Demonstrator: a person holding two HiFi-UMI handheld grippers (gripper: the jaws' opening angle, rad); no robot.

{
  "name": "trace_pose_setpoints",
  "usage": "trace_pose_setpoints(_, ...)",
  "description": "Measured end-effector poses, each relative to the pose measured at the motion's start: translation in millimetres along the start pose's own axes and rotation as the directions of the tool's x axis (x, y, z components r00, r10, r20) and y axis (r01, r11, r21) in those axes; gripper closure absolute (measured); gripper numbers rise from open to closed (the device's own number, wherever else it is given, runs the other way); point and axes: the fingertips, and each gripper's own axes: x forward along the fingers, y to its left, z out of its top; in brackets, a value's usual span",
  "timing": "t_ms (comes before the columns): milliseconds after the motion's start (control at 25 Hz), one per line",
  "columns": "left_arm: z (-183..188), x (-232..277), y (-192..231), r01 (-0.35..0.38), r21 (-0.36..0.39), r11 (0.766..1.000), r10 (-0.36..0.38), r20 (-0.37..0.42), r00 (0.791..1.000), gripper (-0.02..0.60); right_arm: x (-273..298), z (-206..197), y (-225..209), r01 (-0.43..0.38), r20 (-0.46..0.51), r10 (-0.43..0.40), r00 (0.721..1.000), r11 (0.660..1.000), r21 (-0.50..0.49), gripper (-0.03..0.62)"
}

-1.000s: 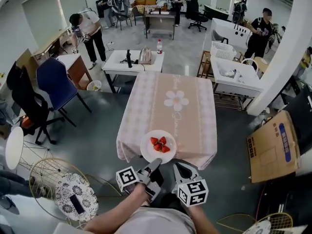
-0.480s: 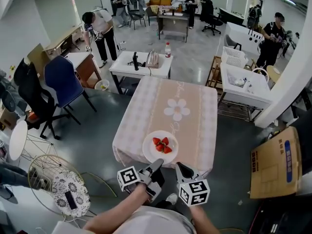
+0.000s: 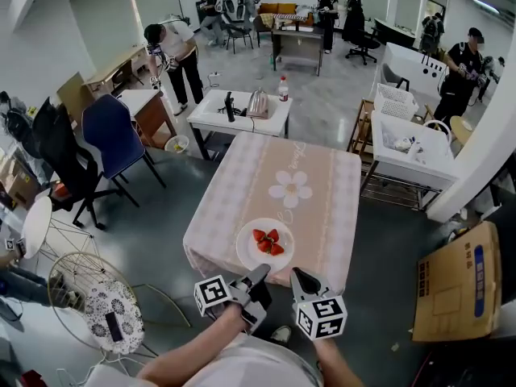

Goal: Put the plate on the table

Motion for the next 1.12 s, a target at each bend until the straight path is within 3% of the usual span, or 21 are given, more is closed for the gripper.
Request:
trace_pose_setpoints(280,2.6,11.1,5.7,-0.012,-0.004,1.0,0.012,-0.011,1.0,0.561,5.2,-1.2,-8.9,0.006,-0.006,-0.006,1.0,1.0,0.011,0.589)
trace_pose_setpoints(600,20.6,41.9,15.7,-0.02,-0.035,0.999,0.018,-0.054,0.998,0.561,23.5,1.9,-32.9,0.07,-0.035,-0.069,0.997,0.997,0.02,0.589)
trace_pose_setpoints(1120,99.9,95.2,28.6,-0.034,-0.066,0.997,0.025,-0.143,0.989,0.561,105.2,25.5,-50.5,0.152,-0.095,-0.149,0.984,0.988,0.019,0.589)
